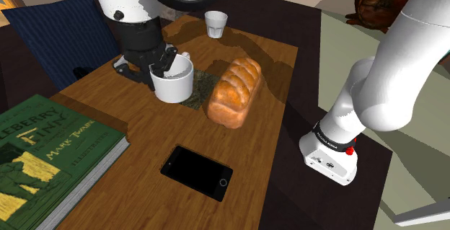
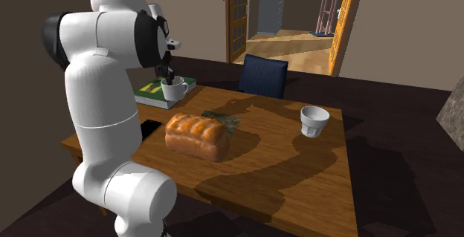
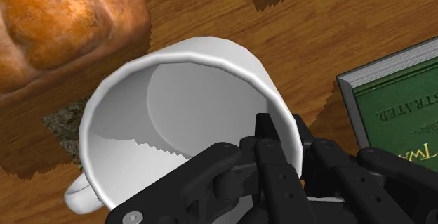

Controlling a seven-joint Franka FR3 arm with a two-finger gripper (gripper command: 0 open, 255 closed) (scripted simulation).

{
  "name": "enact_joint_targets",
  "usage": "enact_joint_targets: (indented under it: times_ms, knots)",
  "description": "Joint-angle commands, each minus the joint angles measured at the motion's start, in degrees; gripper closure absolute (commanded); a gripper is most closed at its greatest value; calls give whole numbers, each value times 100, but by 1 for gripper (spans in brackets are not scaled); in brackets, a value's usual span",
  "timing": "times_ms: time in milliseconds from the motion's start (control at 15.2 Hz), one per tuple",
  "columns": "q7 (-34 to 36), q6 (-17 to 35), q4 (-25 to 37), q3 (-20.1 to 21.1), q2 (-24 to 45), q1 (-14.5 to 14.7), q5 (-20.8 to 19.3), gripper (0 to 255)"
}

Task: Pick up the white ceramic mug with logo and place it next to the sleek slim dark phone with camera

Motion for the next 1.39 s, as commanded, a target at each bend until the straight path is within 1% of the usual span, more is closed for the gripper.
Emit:
enact_joint_targets:
  times_ms: [0,528,792,924,1320]
  knots:
    - [287,-62,90,118,58,158,-34,255]
    - [1455,-304,651,543,558,876,-324,255]
    - [2045,-494,1118,701,959,1318,-556,255]
    - [2369,-628,1445,766,1229,1603,-709,255]
    - [2430,-196,1059,731,1290,1588,-763,255]
